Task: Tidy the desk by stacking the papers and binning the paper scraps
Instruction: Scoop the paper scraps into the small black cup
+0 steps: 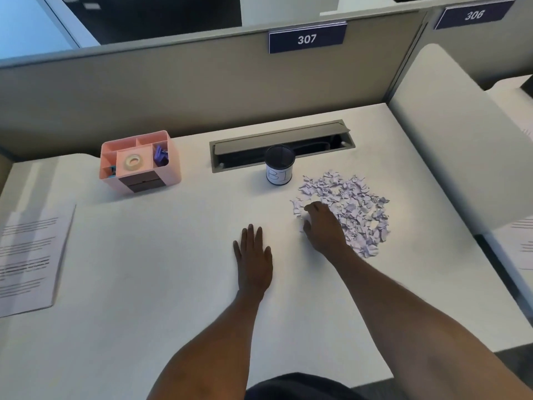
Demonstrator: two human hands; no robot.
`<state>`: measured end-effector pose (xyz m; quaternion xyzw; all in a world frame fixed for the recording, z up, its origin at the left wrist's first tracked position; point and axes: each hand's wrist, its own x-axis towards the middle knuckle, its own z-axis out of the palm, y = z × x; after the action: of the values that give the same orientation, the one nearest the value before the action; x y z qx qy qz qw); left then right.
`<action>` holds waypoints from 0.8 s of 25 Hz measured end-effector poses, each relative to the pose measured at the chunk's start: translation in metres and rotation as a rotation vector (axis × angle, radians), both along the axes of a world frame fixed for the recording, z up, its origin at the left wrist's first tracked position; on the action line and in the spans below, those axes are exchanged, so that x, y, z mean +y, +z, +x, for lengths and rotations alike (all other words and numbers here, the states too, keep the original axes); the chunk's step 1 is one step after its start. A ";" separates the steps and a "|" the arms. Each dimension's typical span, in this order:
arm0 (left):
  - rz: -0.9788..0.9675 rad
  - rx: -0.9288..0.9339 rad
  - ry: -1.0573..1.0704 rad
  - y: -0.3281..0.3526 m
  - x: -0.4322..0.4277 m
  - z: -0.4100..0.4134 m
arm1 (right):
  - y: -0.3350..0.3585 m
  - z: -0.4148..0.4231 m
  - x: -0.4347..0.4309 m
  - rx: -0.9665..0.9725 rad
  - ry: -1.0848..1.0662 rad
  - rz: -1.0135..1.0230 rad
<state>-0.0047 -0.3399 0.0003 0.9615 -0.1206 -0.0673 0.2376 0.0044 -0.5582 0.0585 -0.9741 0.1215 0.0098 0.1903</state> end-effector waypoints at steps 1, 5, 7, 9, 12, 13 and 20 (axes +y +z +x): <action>0.029 -0.031 0.008 -0.004 -0.003 -0.002 | -0.001 0.007 -0.006 -0.016 0.019 -0.018; 0.111 -0.103 0.057 -0.007 -0.009 -0.010 | 0.003 0.044 -0.026 -0.024 0.064 -0.089; 0.115 -0.105 0.083 -0.004 -0.013 -0.008 | 0.006 0.066 -0.036 0.018 0.050 -0.085; 0.129 -0.105 0.086 -0.003 -0.014 -0.008 | 0.006 0.085 -0.045 0.075 0.047 -0.095; 0.141 -0.107 0.088 -0.003 -0.014 -0.006 | 0.002 0.106 -0.054 0.153 0.098 -0.161; 0.141 -0.103 0.088 -0.003 -0.014 -0.006 | 0.000 0.109 -0.055 0.179 0.128 -0.182; 0.144 -0.091 0.094 -0.001 -0.014 -0.007 | -0.007 0.104 -0.047 0.161 0.200 -0.203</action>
<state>-0.0114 -0.3541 -0.0004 0.9828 -0.0808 -0.0208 0.1650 0.1086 -0.6049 0.0512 -0.9917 0.0393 0.0943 0.0784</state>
